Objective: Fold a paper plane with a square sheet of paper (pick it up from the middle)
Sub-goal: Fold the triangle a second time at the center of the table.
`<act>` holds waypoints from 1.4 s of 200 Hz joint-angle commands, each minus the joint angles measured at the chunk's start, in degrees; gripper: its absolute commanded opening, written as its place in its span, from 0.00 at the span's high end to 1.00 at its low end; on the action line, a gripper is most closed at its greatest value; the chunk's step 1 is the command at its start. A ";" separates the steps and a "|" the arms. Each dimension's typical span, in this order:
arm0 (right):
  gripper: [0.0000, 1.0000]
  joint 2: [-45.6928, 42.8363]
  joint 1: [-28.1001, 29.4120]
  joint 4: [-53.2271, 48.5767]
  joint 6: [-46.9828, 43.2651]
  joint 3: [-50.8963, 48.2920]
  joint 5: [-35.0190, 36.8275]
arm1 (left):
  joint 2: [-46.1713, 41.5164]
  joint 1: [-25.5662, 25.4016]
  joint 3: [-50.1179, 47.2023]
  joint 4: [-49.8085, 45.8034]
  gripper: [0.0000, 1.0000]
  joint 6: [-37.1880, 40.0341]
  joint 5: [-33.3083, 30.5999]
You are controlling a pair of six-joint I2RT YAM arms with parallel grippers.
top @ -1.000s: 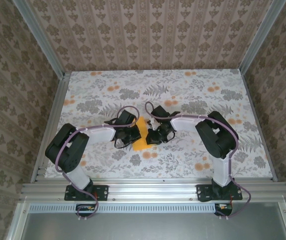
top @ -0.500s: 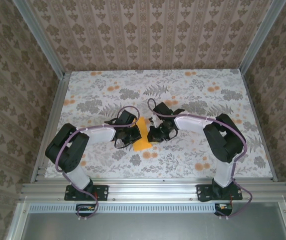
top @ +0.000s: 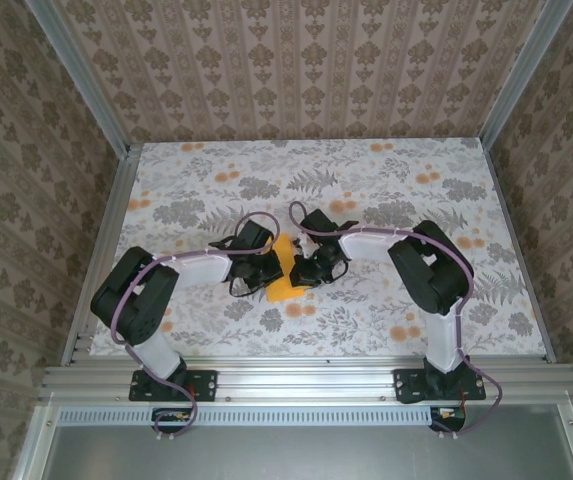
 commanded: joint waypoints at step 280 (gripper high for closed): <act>0.90 -1.55 -0.35 -6.01 0.76 -6.71 4.61 | -5.59 2.48 -4.82 4.37 0.97 11.45 5.32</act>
